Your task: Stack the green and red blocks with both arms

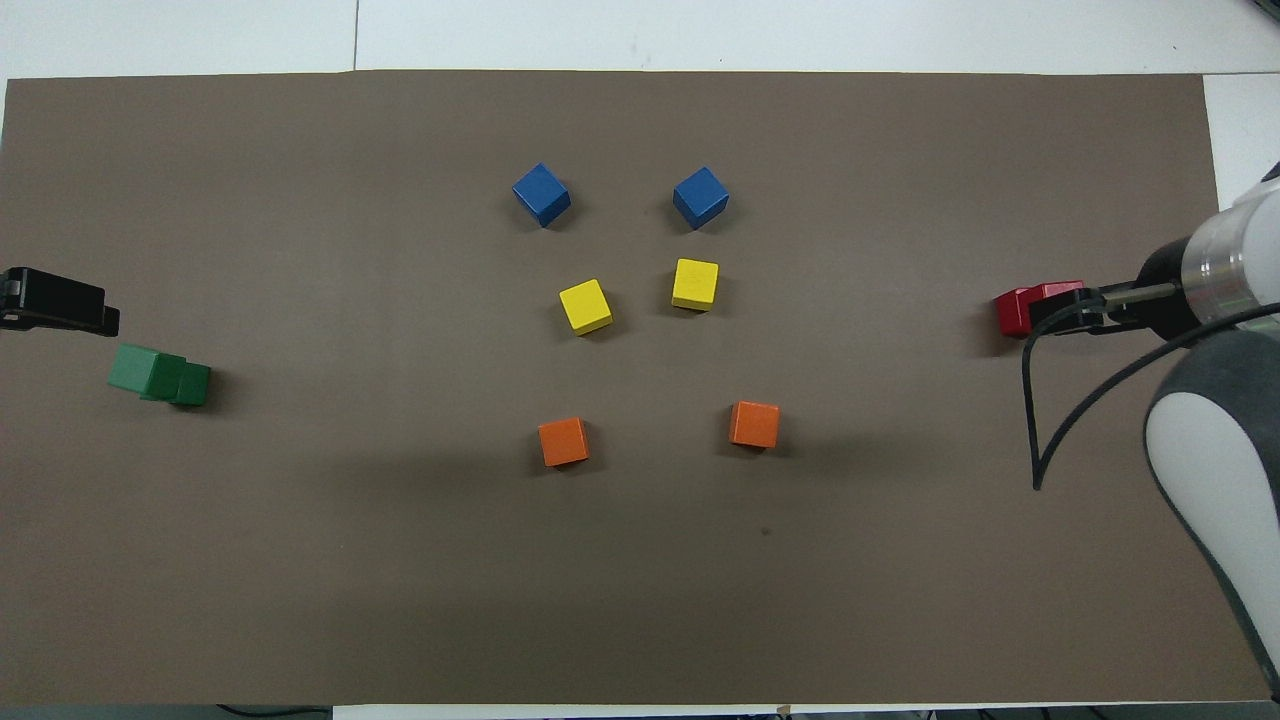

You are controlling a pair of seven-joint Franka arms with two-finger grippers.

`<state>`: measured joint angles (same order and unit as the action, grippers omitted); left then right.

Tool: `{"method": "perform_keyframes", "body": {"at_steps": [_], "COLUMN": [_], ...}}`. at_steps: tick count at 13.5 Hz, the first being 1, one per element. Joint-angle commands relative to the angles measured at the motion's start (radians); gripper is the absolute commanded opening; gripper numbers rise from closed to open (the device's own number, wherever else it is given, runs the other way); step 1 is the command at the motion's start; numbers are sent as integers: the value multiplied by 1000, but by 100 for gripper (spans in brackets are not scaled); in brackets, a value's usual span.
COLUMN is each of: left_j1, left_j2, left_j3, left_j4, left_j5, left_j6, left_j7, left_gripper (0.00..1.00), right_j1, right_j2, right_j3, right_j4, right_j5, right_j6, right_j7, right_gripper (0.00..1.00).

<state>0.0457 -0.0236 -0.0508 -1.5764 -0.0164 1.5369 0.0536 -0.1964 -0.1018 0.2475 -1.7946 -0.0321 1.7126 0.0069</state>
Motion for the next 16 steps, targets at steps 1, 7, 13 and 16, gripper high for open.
{"method": "perform_keyframes", "body": {"at_steps": [1,7,13,16], "left_j1": [-15,0,-1,-1], "left_j2": [1,-4,-4,-4], "left_j3": [23,25,25,25], "left_j4": [12,10,9,9], "left_j5": [13,-14,-14,-14], "left_j6": [21,28,28,31], "left_j7": [-32,-48,-47,-46], "left_gripper": [100,100,100,100], "right_j1": [-23,-32,-38,-40], "right_j2": [17,27,40,40], "right_j3": [1,-2,-11,-11], "right_j4": [49,64,93,93], "right_j5": [35,47,46,46], "right_j6": [-67,-96,-96,-97], "right_j7": [11,11,5,-5], "right_gripper": [100,100,100,100]}}
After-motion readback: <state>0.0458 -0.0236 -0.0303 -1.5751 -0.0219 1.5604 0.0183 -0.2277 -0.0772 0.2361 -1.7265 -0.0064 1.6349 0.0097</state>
